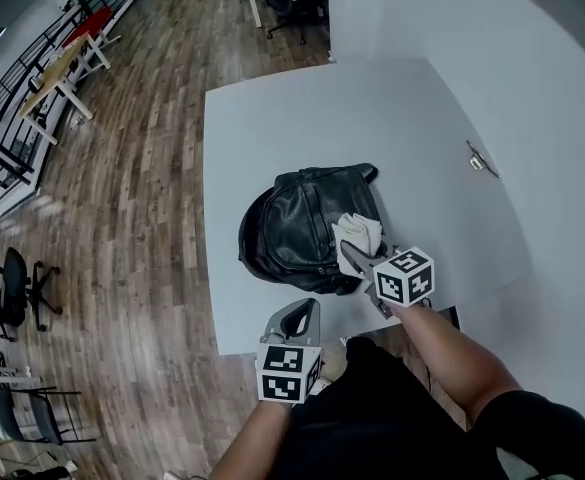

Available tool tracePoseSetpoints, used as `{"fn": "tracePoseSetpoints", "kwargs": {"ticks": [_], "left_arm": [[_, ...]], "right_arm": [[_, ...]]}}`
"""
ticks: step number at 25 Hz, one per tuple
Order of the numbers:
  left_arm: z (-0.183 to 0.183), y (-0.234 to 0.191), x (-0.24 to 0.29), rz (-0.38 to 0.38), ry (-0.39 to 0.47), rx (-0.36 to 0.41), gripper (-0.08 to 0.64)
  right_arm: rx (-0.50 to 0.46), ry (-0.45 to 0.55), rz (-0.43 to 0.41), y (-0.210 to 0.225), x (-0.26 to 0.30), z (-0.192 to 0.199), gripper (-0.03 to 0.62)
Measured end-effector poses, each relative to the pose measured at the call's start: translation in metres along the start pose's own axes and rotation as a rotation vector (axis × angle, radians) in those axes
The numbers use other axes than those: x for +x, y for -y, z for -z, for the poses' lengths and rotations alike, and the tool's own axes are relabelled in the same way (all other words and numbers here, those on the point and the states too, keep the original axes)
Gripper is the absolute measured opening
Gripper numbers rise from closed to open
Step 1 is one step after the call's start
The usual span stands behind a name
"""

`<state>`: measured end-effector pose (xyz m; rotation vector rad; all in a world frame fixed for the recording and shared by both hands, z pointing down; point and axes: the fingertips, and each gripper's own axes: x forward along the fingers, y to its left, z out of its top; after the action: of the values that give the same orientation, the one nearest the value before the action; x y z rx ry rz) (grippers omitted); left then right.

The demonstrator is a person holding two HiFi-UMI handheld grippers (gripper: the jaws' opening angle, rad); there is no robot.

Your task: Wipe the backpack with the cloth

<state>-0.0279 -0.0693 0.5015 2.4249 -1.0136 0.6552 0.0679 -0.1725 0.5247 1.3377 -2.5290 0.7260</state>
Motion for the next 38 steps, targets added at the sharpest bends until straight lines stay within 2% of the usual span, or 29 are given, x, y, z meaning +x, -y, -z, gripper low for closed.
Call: {"fn": "tracePoseSetpoints", "kwargs": {"ticks": [7, 19, 28, 34, 38], "left_arm": [[-0.010, 0.011, -0.001, 0.038, 0.012, 0.007, 0.008], [-0.001, 0.011, -0.020, 0.042, 0.041, 0.001, 0.008], [0.000, 0.012, -0.059, 0.011, 0.109, -0.019, 0.008], [0.010, 0.012, -0.085, -0.005, 0.145, -0.028, 0.008], [0.014, 0.023, -0.099, 0.009, 0.171, -0.026, 0.008]], "right_arm": [[-0.002, 0.012, 0.084, 0.029, -0.030, -0.006, 0.084], [-0.021, 0.018, 0.212, 0.056, -0.064, -0.005, 0.084], [-0.096, 0.074, 0.210, 0.010, -0.095, -0.027, 0.084], [-0.107, 0.139, 0.184, -0.031, -0.130, -0.035, 0.084], [-0.082, 0.180, 0.160, -0.056, -0.157, -0.030, 0.084]]}}
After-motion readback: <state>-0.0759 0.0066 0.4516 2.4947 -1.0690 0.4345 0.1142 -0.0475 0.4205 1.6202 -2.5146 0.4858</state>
